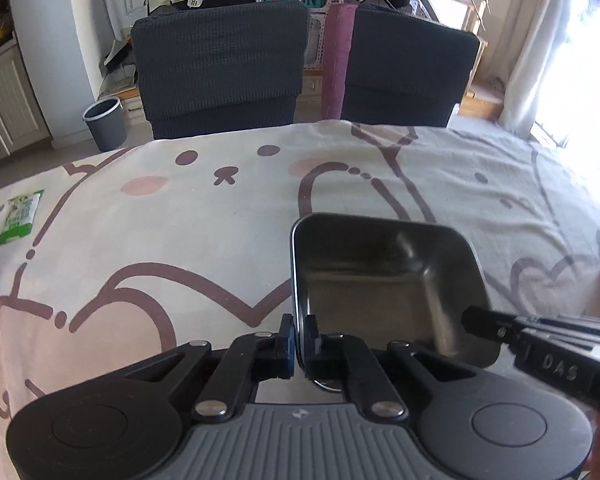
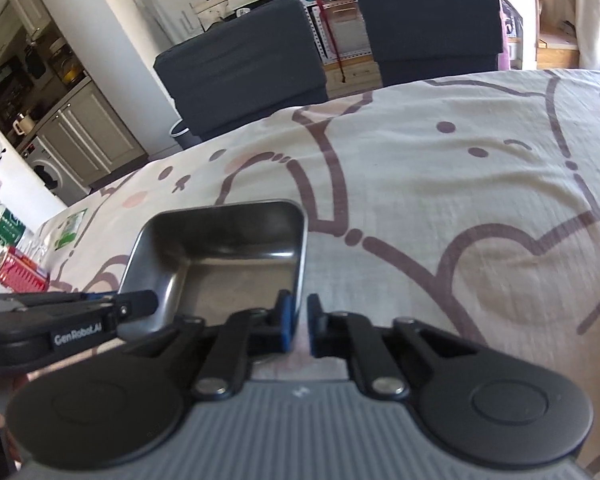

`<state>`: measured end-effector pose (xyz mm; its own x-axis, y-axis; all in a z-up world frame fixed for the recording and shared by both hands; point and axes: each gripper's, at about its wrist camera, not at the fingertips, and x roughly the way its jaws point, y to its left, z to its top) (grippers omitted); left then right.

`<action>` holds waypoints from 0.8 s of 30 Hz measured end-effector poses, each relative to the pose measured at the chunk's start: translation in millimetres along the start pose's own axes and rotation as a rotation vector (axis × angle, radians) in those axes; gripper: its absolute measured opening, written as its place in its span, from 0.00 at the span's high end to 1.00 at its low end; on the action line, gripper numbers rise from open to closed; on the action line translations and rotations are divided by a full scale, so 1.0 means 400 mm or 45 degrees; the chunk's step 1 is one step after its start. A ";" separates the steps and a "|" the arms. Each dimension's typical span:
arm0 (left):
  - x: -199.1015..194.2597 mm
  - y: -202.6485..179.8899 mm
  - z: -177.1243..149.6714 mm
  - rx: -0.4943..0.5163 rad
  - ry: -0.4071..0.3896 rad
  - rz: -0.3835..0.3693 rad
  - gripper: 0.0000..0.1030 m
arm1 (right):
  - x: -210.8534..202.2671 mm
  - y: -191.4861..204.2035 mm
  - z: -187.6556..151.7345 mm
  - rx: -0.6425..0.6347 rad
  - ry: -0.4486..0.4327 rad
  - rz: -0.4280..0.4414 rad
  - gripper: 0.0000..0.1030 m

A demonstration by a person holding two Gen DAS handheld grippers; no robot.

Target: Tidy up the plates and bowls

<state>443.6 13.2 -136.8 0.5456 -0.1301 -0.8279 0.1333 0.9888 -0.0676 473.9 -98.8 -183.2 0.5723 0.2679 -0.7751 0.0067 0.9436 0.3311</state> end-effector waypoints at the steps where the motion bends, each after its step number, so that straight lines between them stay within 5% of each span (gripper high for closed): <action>1: -0.006 -0.002 0.000 -0.002 -0.004 0.006 0.95 | -0.001 0.001 0.000 0.000 0.004 -0.005 0.95; 12: -0.165 -0.014 -0.005 -0.032 -0.140 0.027 0.96 | -0.115 0.021 0.002 -0.002 -0.053 0.069 0.95; 24: -0.413 -0.005 -0.099 -0.075 -0.294 0.048 0.95 | -0.325 0.075 -0.043 -0.026 -0.144 0.225 0.94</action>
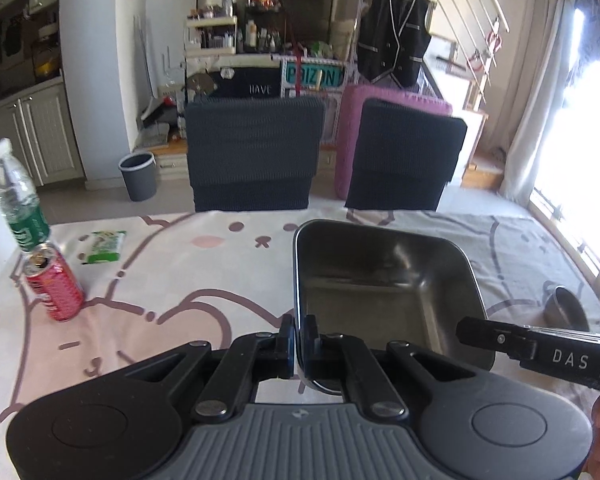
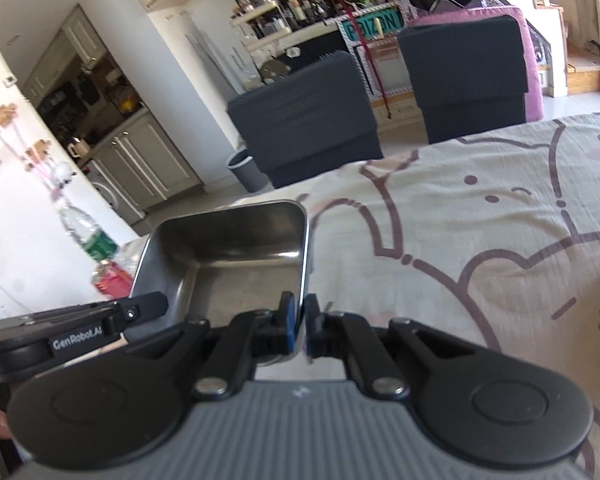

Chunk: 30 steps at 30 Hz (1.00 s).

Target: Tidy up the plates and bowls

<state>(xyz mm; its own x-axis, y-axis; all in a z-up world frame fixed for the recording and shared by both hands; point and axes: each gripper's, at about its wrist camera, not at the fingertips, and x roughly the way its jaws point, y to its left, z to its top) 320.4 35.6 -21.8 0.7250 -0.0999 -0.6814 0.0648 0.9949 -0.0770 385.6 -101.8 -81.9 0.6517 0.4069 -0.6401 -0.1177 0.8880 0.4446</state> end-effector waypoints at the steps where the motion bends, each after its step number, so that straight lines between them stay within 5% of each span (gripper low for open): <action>1: -0.021 0.005 -0.006 -0.007 -0.012 0.001 0.95 | -0.011 0.008 -0.008 -0.005 -0.003 0.012 0.94; 11: -0.165 0.096 -0.094 -0.066 -0.039 0.043 0.96 | -0.079 0.118 -0.088 -0.085 0.050 0.114 0.93; 30: -0.179 0.218 -0.235 -0.075 0.209 0.195 0.97 | 0.001 0.298 -0.276 -0.303 0.381 0.065 0.89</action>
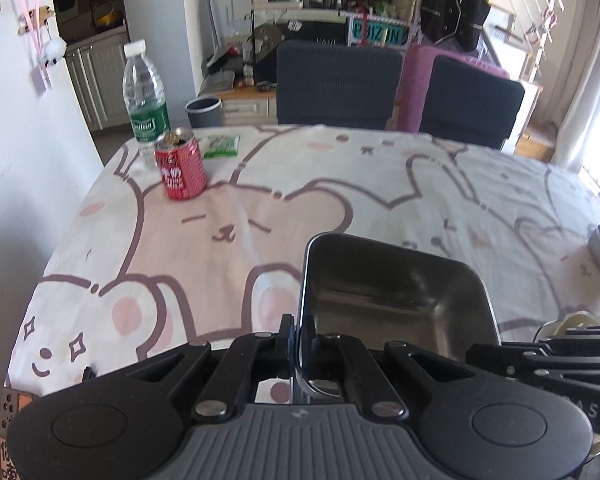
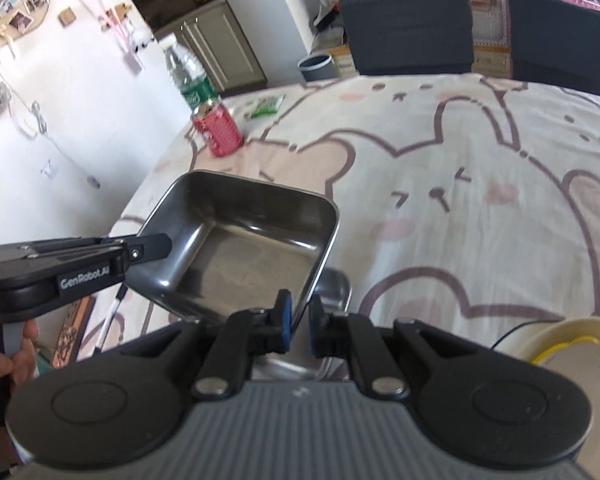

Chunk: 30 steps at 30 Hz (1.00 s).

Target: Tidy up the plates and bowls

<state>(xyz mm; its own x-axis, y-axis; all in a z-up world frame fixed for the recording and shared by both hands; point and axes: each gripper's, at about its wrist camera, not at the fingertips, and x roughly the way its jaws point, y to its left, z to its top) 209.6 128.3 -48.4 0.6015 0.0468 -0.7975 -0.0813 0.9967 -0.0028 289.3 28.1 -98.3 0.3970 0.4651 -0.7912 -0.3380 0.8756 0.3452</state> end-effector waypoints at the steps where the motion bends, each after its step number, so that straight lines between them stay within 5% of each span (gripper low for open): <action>1: 0.008 0.000 -0.002 0.004 0.015 0.002 0.97 | 0.001 0.004 -0.003 -0.009 0.010 -0.005 0.88; 30: 0.165 -0.008 -0.027 0.066 0.284 0.015 0.89 | 0.056 -0.011 0.011 0.027 0.089 -0.041 0.86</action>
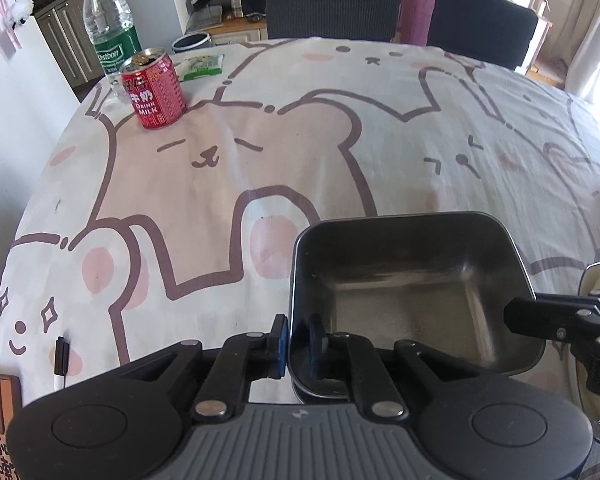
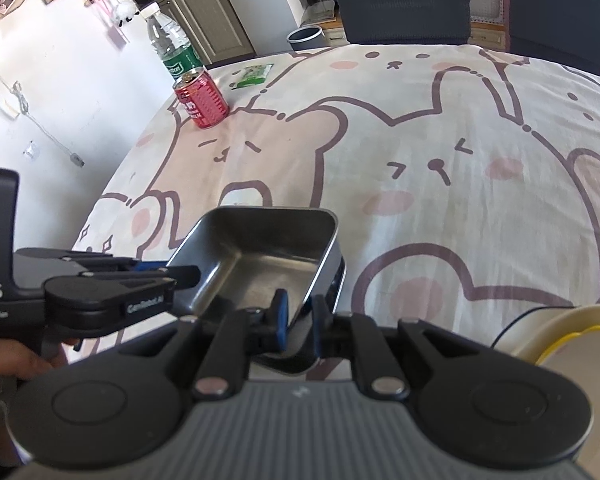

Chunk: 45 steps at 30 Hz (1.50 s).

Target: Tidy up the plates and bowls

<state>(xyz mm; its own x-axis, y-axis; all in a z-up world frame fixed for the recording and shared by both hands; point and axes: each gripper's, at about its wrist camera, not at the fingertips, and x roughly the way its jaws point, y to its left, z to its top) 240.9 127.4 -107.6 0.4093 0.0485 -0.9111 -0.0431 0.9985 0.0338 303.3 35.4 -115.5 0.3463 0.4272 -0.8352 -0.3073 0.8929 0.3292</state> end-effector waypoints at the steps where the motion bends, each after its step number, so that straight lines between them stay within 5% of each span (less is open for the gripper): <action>1: 0.004 -0.001 0.001 0.004 0.009 0.001 0.89 | 0.003 0.000 0.001 -0.003 0.003 -0.003 0.86; 25: 0.049 -0.006 -0.010 0.090 0.114 -0.011 0.93 | 0.079 0.007 -0.017 -0.112 0.165 -0.109 0.90; 45: 0.046 0.002 -0.011 0.075 0.105 0.000 0.88 | 0.097 -0.025 -0.019 0.004 0.188 -0.074 0.88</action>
<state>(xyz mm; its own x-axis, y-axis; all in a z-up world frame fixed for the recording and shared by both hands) 244.3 128.8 -126.3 0.3329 0.0487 -0.9417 0.0118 0.9984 0.0558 313.1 41.8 -154.5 0.2290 0.3491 -0.9087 -0.2877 0.9161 0.2794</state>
